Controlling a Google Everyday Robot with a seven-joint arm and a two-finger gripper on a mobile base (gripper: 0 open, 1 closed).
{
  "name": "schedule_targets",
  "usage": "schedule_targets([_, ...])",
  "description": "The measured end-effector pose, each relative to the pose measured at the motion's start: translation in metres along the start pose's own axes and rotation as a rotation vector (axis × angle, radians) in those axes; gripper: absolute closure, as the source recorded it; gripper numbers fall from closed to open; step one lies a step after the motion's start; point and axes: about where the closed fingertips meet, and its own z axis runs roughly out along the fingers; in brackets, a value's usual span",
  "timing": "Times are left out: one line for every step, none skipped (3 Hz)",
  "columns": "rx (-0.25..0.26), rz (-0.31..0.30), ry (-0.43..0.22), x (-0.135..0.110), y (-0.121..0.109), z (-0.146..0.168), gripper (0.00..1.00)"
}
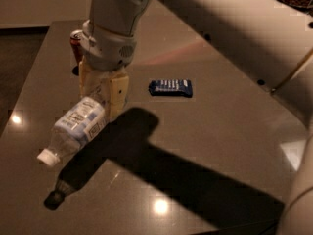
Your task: Pick blue plastic bottle
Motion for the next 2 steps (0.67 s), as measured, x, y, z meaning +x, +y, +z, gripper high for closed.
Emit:
schedule_targets([0.069,0.031,-0.061,-0.0040,0.0033,-0.0308,1.00])
schedule_targets([0.093,0.029,-0.055,-0.0042,-0.0040,-0.0287,1.00])
